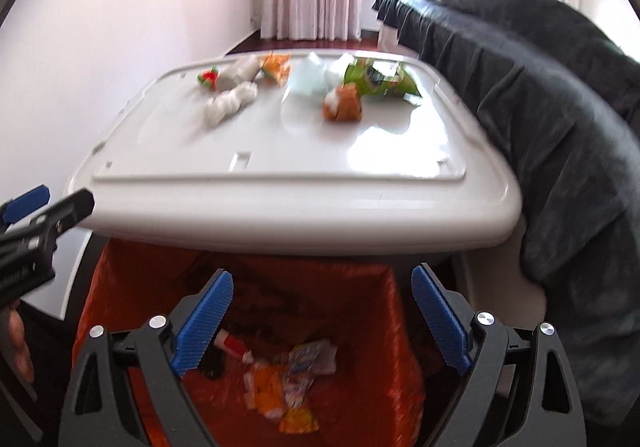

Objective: Collect trash
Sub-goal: 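Drop the toothpaste box and Oreo box into the bin, then grasp the white tissue with the left tool while the right grasps the orange cup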

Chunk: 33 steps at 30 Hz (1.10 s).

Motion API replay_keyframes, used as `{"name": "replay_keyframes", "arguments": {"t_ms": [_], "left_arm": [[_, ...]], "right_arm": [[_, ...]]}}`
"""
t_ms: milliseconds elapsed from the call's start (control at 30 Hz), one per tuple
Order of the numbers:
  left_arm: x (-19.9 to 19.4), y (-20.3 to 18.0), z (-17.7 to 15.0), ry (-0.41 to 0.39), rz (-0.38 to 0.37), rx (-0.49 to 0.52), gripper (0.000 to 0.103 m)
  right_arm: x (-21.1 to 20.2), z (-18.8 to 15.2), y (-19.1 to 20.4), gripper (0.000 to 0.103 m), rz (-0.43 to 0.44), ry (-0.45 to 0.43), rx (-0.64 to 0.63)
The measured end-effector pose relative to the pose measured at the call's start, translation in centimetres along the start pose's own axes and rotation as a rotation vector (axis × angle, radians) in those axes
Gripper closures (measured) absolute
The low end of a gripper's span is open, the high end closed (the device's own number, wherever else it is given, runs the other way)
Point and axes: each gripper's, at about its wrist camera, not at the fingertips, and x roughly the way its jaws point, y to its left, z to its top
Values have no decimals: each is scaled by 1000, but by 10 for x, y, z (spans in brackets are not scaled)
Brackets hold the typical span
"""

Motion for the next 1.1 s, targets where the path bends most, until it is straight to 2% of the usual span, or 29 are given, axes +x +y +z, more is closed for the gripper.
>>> {"name": "replay_keyframes", "arguments": {"t_ms": [167,300,467,567,833,867,967,1000,1033,1100], "left_arm": [[35,-4,37,0,-60,-2,12],[77,-16,63,9,-66,38,12],[127,-32,85,40,-92,80,12],[162,-41,97,72,-63,124,12],[210,-40,112,112,-27,104,13],[214,-40,113,129,-31,99,16],[221,-35,115,163,-29,76,34],[224,-32,115,187,-25,67,53],[227,-29,113,209,-24,56,62],[225,-21,111,212,-27,29,67]], "right_arm": [[-5,31,-12,12,-7,-63,28],[-8,52,-20,12,-18,-117,45],[-7,64,-26,12,-9,-144,58],[-6,65,-26,12,-2,-154,50],[-2,63,-27,12,-1,-164,25],[-1,63,-27,12,4,-160,26],[2,64,-27,12,7,-155,22],[3,64,-27,12,6,-153,21],[3,64,-27,12,7,-152,22],[5,65,-28,12,9,-147,25]]}}
